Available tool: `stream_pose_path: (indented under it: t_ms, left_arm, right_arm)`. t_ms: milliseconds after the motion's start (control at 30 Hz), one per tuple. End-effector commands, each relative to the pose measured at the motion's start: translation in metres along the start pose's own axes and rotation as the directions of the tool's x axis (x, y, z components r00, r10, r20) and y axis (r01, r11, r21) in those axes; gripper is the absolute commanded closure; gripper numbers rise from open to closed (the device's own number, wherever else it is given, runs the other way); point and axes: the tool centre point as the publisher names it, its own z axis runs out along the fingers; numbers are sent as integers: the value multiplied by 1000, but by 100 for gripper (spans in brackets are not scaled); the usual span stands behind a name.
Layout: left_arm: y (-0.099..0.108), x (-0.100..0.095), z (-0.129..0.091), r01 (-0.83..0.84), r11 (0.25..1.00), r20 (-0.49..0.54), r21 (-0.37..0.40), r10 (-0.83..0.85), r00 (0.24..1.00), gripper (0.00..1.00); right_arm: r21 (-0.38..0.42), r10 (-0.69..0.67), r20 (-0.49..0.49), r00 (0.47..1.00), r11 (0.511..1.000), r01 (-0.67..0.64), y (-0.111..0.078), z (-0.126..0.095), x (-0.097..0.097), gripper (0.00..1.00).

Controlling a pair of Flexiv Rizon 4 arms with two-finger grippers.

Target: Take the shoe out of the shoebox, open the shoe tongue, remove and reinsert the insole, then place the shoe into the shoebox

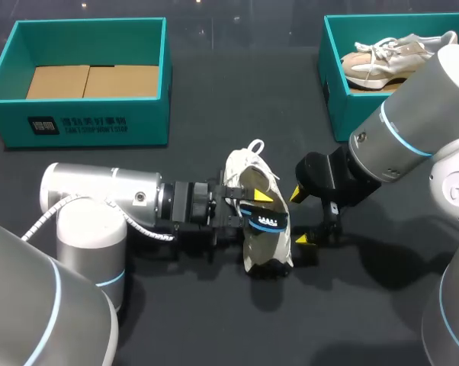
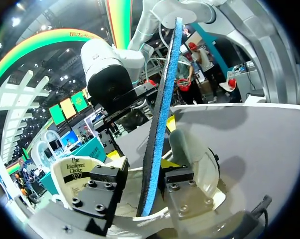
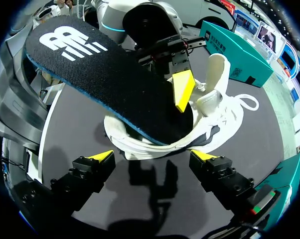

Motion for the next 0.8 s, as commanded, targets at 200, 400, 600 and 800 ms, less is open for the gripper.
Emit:
stream_pose_path:
  t_ms: [200, 400, 600, 800]
  left_arm:
    - [-13, 5, -3, -10, 1000, 3, 16, 10, 1000, 59]
    - [-29, 8, 0, -34, 999, 1, 22, 34, 999, 58]
    - [-36, 10, 2, -66, 998, 8, 12, 66, 998, 84]
    - [-28, 12, 4, -93, 996, 14, -9, 93, 996, 100]
  right_arm:
    - [0, -1, 3, 1000, 1000, 1, 0, 1, 1, 0]
    - [0, -1, 3, 1000, 1000, 1, 0, 1, 1, 0]
    - [0, -1, 3, 1000, 1000, 1, 0, 1, 1, 0]
    - [0, -1, 3, 1000, 1000, 1, 0, 1, 1, 0]
